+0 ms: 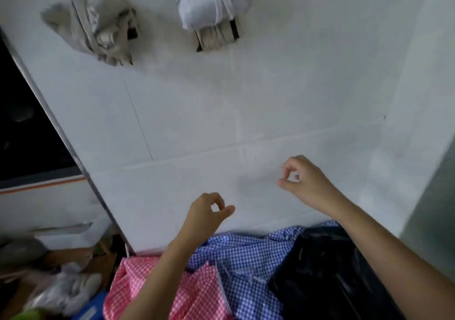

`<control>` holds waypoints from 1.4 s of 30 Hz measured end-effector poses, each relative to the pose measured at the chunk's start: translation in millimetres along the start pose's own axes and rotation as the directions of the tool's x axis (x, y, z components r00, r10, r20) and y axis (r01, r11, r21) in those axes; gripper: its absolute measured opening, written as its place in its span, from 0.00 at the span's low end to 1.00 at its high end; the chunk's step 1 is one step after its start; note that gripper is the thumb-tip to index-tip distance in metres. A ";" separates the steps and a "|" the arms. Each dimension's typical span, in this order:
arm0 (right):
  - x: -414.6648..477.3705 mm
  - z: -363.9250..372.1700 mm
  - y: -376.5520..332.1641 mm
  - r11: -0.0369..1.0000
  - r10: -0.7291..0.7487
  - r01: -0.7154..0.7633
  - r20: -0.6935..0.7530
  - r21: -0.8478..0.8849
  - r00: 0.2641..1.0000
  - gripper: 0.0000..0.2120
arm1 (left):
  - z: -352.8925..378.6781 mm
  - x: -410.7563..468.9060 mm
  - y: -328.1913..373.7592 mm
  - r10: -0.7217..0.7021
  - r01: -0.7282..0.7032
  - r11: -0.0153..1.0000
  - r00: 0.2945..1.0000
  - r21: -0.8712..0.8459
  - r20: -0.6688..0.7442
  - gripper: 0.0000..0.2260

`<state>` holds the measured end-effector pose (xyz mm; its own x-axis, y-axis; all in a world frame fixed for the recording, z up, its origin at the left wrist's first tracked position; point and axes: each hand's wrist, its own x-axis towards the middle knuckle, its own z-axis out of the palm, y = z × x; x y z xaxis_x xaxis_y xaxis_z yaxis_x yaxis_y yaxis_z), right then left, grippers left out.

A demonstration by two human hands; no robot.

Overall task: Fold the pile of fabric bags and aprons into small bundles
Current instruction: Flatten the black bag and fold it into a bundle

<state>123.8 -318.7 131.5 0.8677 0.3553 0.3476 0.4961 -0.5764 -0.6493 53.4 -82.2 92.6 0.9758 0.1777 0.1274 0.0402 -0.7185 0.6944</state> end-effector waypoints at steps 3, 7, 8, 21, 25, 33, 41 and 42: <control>-27.9 51.6 63.9 0.962 0.256 -0.232 0.186 -0.144 0.949 0.10 | 40.0 -11.0 -36.0 -0.121 0.098 0.986 0.978 0.137 0.171 0.14; -63.1 105.1 111.2 0.902 0.429 -0.363 0.394 -0.235 0.813 0.21 | 73.4 -26.0 -79.2 -0.369 0.184 0.860 0.869 0.476 0.330 0.17; -71.9 117.3 119.2 0.884 0.466 -0.388 0.434 -0.261 0.771 0.29 | 81.2 -32.5 -91.6 -0.440 0.193 0.809 0.824 0.555 0.356 0.28; -161.9 176.2 170.0 0.661 0.686 -0.397 0.299 -0.637 0.663 0.36 | 142.9 -84.7 -175.6 -0.506 0.255 0.843 0.674 0.473 0.538 0.47; -161.0 160.8 184.0 0.746 0.596 -0.437 0.211 -0.503 0.774 0.19 | 151.3 -83.9 -184.6 -0.490 0.250 0.850 0.698 0.463 0.522 0.46; -116.7 109.2 140.5 0.719 0.691 -0.666 -0.099 0.199 0.716 0.15 | 148.1 -66.4 -121.4 -0.283 0.060 0.918 0.793 0.393 0.540 0.44; -124.5 51.6 87.4 0.569 0.620 -0.649 0.255 0.504 0.742 0.10 | 179.5 -44.0 -29.8 0.203 -0.119 0.962 0.913 -0.245 0.353 0.44; -127.4 42.1 83.5 0.478 0.589 -0.633 0.313 0.609 0.745 0.10 | 185.3 -41.1 -23.1 0.228 -0.142 0.953 0.918 -0.268 0.325 0.43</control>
<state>53.4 -381.1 4.6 0.9294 0.1553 -0.3349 -0.3309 -0.0519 -0.9422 52.3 -197.5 -60.0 0.9746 -0.2194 0.0450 -0.1577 -0.5296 0.8335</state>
